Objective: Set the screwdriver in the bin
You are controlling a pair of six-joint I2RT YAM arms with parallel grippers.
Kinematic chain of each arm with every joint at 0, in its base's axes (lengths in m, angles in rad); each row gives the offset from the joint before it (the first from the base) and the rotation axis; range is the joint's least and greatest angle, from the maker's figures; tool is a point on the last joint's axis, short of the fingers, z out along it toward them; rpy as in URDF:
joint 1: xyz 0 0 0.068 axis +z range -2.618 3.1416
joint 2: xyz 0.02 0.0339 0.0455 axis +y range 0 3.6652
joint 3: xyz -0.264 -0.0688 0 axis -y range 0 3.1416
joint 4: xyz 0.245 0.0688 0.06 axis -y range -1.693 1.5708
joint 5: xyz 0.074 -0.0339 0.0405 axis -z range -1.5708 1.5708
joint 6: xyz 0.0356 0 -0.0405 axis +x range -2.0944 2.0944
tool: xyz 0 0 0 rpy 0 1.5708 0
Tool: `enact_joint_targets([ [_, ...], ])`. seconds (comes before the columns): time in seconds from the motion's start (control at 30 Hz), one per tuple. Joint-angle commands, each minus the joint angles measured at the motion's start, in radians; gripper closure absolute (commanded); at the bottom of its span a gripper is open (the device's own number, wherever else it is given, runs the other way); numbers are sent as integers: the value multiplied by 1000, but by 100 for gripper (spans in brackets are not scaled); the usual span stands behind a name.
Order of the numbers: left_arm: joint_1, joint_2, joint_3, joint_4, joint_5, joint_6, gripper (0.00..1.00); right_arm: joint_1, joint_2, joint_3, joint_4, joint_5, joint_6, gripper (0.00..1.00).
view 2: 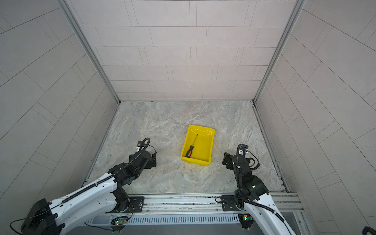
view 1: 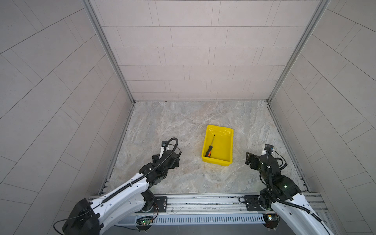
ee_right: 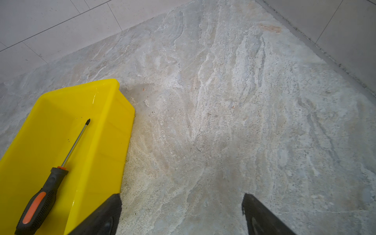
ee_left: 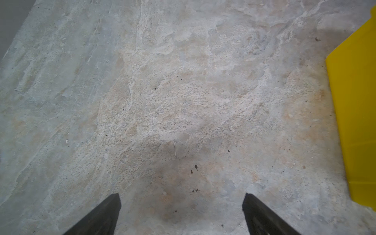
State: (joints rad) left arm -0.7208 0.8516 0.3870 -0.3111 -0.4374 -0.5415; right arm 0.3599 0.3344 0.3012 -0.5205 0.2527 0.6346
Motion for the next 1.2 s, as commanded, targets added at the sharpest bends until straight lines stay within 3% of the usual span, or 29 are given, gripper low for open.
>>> enact_joint_targets([
  [0.0,0,13,4,5,-13,-11,0,4,0,-25,29,-1,-1,1],
  [0.3,0,20,6,-4,11,-11,0,-4,152,36,74,0,-13,1],
  [0.5,0,34,19,-22,10,-12,0,-75,507,264,254,166,-180,0],
  [0.63,-1,33,18,-19,6,-11,0,-91,762,312,540,368,-416,0],
  [0.73,0,31,18,-18,7,-11,0,-96,900,302,776,477,-525,0],
  [0.97,0,26,13,-15,-2,-12,0,-99,1128,156,1275,473,-718,0],
  [1.1,0,37,12,2,-7,-10,0,-145,1227,49,1582,424,-682,0],
  [1.17,0,46,16,-1,-8,-11,0,-161,1188,57,1486,385,-649,0],
])
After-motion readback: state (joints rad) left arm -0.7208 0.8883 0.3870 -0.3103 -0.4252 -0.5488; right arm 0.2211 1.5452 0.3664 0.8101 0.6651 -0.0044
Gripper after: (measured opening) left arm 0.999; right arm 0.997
